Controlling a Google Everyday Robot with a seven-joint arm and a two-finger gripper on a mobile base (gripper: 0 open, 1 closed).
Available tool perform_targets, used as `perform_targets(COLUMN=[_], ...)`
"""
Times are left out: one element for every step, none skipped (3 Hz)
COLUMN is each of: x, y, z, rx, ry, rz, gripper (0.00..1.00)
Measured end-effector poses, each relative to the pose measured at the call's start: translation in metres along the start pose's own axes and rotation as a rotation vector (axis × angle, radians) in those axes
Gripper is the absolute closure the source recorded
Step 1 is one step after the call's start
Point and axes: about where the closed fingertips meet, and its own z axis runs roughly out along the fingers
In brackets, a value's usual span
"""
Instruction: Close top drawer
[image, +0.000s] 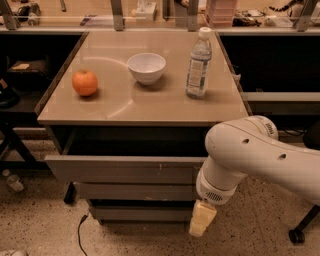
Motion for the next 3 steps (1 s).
perform_targets(x=[0.0, 0.0, 0.0], y=[0.0, 0.0, 0.0], z=[0.0, 0.0, 0.0], rx=[0.0, 0.0, 0.0], ry=[0.0, 0.0, 0.0], rz=[0.0, 0.0, 0.0], gripper=[0.41, 0.64, 0.88])
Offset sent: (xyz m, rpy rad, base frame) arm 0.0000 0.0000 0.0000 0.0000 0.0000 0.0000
